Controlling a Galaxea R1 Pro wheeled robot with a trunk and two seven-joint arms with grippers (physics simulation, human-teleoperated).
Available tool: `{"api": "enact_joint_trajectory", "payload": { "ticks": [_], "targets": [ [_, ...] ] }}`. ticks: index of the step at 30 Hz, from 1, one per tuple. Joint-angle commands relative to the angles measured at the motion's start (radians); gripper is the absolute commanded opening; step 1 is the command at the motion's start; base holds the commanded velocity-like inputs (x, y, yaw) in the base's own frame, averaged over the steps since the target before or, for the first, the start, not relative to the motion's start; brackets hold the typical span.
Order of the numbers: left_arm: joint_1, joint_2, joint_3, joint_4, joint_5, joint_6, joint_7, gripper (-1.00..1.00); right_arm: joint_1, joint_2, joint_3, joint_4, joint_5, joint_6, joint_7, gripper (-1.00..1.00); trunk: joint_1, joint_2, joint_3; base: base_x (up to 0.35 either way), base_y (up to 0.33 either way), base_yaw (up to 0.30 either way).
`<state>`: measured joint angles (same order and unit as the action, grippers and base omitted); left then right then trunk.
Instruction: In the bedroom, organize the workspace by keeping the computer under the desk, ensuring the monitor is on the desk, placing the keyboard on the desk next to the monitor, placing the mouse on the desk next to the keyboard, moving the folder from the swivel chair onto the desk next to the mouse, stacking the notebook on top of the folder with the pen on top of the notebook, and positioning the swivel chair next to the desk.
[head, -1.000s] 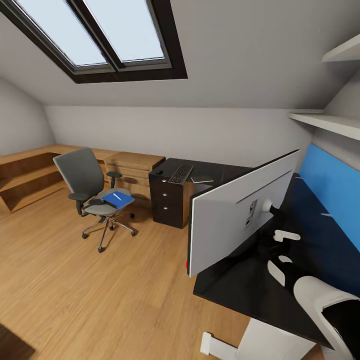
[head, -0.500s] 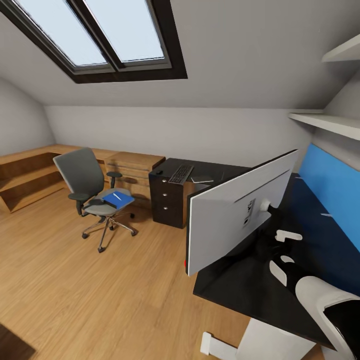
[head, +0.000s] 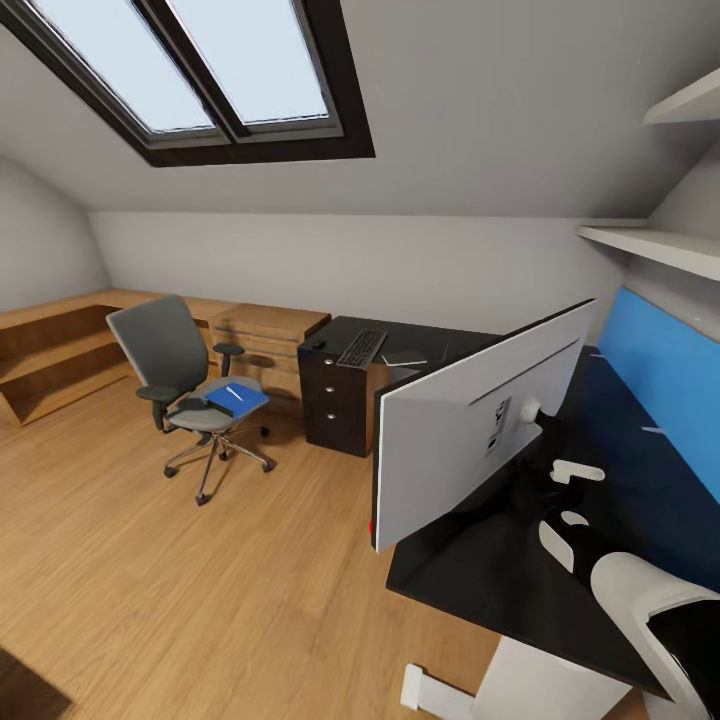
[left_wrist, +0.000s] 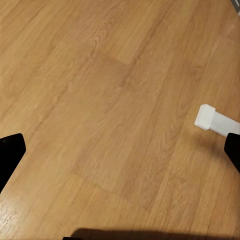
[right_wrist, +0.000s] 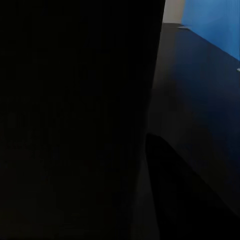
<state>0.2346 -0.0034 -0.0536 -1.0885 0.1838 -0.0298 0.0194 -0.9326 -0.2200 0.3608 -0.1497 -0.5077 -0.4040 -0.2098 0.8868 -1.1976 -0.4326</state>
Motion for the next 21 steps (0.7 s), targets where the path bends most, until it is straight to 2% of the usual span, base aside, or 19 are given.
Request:
{"api": "enact_joint_trajectory", "payload": {
  "ticks": [1, 7, 21],
  "targets": [
    [0.000, 0.000, -0.002, -0.001, 0.009, -0.002, 0.002, 1.00, 0.000, -0.001, 0.030, 0.012, -0.025, -0.004, -0.008, -1.00, 0.000, 0.000, -0.001, 0.000, 0.000, 0.000],
    [0.000, 0.000, -0.002, -0.001, 0.009, -0.002, 0.002, 1.00, 0.000, -0.001, 0.032, 0.012, -0.024, -0.004, -0.007, -1.00, 0.000, 0.000, 0.001, 0.000, 0.000, -0.099],
    [0.000, 0.000, -0.002, -0.001, 0.009, -0.002, 0.002, 1.00, 0.000, 0.000, 0.032, 0.012, -0.020, -0.006, -0.005, -1.00, 0.000, 0.000, 0.010, 0.000, 0.000, -0.227]
  ]
}}
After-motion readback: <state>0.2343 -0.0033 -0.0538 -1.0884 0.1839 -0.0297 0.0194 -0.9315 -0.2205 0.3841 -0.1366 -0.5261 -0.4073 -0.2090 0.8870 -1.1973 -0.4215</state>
